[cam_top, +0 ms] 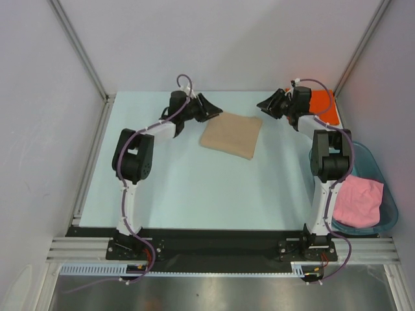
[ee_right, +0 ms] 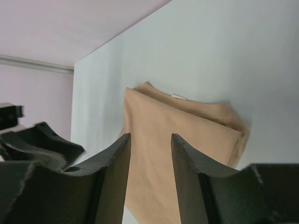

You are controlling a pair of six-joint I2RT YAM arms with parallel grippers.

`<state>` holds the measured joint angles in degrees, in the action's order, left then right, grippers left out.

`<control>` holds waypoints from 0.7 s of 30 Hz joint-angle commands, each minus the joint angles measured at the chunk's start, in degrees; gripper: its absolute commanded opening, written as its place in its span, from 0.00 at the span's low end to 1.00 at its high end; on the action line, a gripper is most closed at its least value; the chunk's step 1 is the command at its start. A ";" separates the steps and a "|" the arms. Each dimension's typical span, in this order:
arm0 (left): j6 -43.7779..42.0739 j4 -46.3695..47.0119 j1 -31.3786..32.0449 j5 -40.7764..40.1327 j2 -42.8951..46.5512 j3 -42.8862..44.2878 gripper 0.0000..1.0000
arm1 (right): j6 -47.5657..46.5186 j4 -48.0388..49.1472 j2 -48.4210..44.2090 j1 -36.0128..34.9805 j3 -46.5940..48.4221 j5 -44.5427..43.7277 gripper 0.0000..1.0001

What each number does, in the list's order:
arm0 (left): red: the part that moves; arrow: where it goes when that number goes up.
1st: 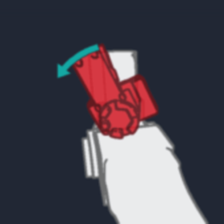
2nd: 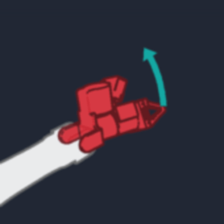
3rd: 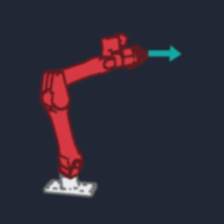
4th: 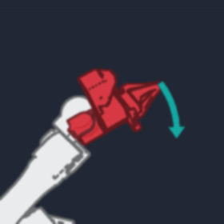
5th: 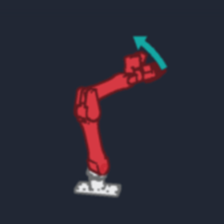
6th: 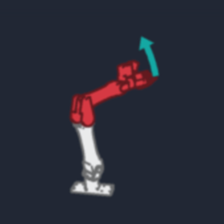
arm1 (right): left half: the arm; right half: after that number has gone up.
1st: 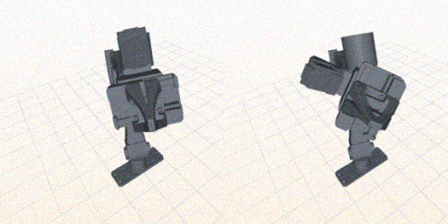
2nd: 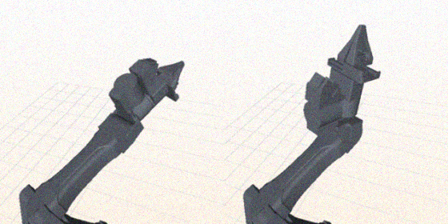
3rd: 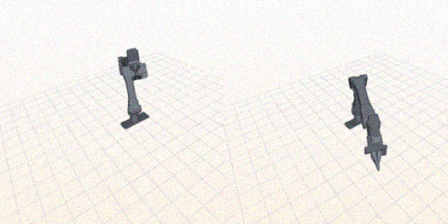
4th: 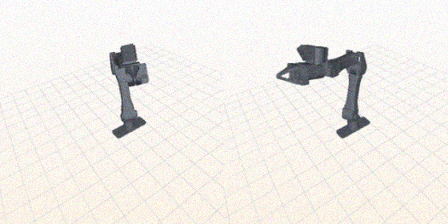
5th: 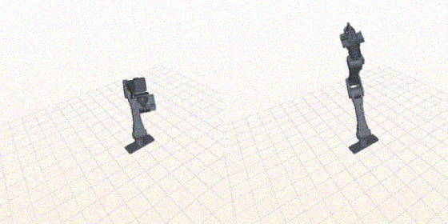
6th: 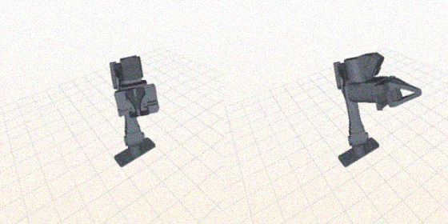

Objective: Fold and stack the t-shirts
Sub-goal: Fold the tshirt

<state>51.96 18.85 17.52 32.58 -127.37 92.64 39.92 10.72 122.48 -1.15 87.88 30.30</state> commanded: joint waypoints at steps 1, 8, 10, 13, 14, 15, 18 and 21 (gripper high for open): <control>1.47 7.24 1.29 2.75 0.90 -7.81 0.41 | 2.00 3.77 3.36 -1.22 0.10 4.05 0.45; -3.36 7.08 -0.99 0.56 0.89 -19.15 0.37 | 9.21 11.69 12.51 -0.88 0.89 8.10 0.43; -4.41 5.68 -1.78 -0.14 1.42 -21.18 0.35 | 9.21 11.69 13.49 -0.09 1.16 8.28 0.42; -5.91 5.23 -2.66 -0.41 5.02 -26.09 0.36 | 8.51 10.38 13.76 0.62 2.03 8.28 0.42; -5.82 5.67 -2.84 -0.32 6.16 -28.11 0.36 | 7.98 9.85 13.58 0.71 2.47 8.37 0.42; -5.91 6.10 -2.75 -0.06 8.78 -28.74 0.36 | 7.54 9.06 12.97 0.71 3.43 8.37 0.42; -6.87 4.53 -2.58 -0.23 11.78 -28.14 0.39 | 7.36 7.39 10.17 0.53 3.79 8.89 0.42; -6.44 3.29 -2.66 0.20 11.45 -23.75 0.41 | 6.40 5.64 7.00 -1.04 3.27 8.81 0.43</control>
<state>47.94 22.94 15.18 33.23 -119.00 65.25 48.18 18.06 135.52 -0.93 89.60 38.81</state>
